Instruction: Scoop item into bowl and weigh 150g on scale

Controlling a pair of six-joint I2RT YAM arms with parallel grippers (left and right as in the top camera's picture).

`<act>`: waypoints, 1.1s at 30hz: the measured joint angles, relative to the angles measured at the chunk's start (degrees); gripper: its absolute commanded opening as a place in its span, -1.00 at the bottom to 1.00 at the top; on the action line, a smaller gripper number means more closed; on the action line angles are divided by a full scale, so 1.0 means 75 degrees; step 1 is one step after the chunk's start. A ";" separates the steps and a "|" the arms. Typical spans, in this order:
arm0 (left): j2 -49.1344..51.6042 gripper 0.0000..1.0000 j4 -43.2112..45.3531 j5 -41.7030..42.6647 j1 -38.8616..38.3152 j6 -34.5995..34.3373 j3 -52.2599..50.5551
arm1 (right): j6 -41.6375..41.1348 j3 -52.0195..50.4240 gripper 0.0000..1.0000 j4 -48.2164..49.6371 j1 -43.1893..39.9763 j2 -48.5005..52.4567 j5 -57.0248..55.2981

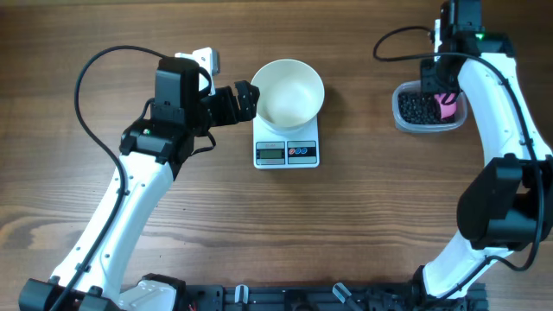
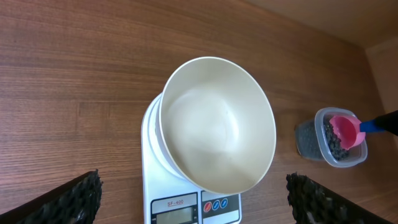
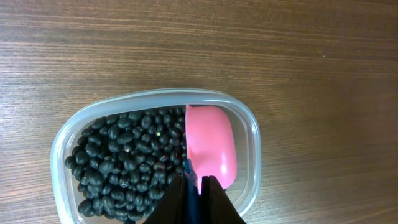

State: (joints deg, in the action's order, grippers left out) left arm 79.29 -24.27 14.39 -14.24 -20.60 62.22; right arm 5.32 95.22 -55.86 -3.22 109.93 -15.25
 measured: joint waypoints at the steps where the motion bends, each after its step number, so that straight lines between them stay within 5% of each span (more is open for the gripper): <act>1: 0.0000 1.00 0.0000 0.0000 0.0000 0.0003 0.0000 | 0.0023 0.0012 -0.74 -0.0023 -0.0015 0.0000 0.0026; 14: 0.0000 1.00 -0.0003 0.0000 0.0000 0.0000 0.0000 | -0.0367 -0.0012 -0.91 -0.0289 -0.0321 0.0000 0.0221; 18: 0.0000 0.88 0.0000 0.0000 0.0000 0.0000 0.0000 | -0.0393 -0.0012 -0.92 -0.0283 -0.0656 -0.0029 0.1017; 33: 0.0020 1.00 -0.1093 0.0000 0.0000 0.0026 0.0000 | -0.0536 -0.0676 -0.91 0.0117 -0.1285 -0.0108 0.3590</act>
State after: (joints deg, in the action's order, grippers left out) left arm 79.44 -32.47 14.39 -14.24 -20.40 62.22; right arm 1.30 90.15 -54.98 -12.86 109.12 11.68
